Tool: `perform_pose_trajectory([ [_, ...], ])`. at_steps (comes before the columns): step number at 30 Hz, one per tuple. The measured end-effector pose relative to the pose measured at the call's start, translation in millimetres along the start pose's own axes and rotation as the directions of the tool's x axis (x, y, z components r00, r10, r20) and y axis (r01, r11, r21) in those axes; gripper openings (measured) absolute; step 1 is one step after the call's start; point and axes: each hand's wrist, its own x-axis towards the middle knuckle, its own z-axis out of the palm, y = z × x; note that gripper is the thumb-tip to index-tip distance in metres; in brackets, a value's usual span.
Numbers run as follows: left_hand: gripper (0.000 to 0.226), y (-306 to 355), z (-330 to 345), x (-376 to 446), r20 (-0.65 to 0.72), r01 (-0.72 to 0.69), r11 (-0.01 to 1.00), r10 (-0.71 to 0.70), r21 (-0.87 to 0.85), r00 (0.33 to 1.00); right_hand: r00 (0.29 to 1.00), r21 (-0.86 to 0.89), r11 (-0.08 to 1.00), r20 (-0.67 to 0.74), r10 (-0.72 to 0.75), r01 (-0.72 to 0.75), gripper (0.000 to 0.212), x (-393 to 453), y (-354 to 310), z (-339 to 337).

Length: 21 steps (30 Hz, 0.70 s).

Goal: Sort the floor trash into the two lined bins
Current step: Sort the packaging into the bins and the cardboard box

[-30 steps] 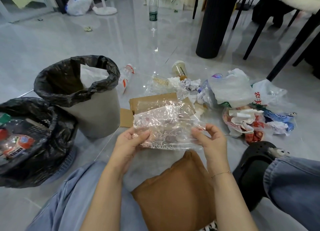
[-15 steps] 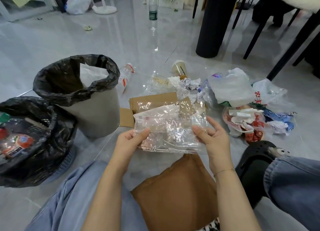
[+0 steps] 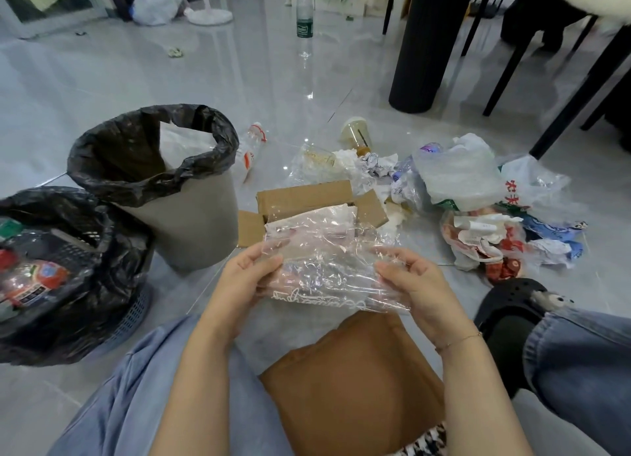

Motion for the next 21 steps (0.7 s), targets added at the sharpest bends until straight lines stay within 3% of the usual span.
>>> perform_pose_trajectory([
  [4,0.029,-3,-7,3,-0.012,0.034,0.999,-0.034,0.003,0.999,0.999,0.039,0.999,0.031,-0.021,0.02,0.031,2,3,-5],
  [8,0.019,1,-3,2,-0.058,0.129,0.981,-0.138,-0.146,0.989,0.997,0.19,0.981,0.074,0.022,-0.036,0.018,2,5,-3],
  [11,0.016,3,-8,0,0.026,0.208,0.928,-0.21,-0.31,0.977,0.991,0.255,0.966,0.13,0.017,-0.05,0.037,-1,3,-4],
  [13,0.034,5,-13,-1,0.119,0.241,0.895,-0.212,-0.376,0.97,0.99,0.265,0.963,0.14,0.004,-0.041,0.048,-1,1,-7],
  [14,0.045,5,-16,0,0.144,0.26,0.897,-0.223,-0.357,0.964,0.99,0.223,0.974,0.141,0.013,-0.045,0.048,-1,-1,-8],
  [16,0.063,3,-16,3,0.164,0.273,0.915,-0.233,-0.297,0.959,0.994,-0.037,0.999,0.103,0.022,-0.018,0.042,1,-2,-8],
  [18,0.076,1,-6,5,0.162,0.236,0.922,-0.194,-0.307,0.968,0.999,-0.278,0.96,0.043,-0.008,0.019,0.018,1,-1,-4],
  [20,0.096,-4,6,7,0.122,0.133,0.918,-0.093,-0.375,0.988,0.997,-0.339,0.938,-0.012,-0.076,0.068,0.006,0,1,5],
  [21,0.094,-5,15,6,0.104,0.071,0.915,-0.032,-0.396,0.994,0.993,-0.338,0.936,-0.028,-0.113,0.097,0.008,-1,3,10],
])
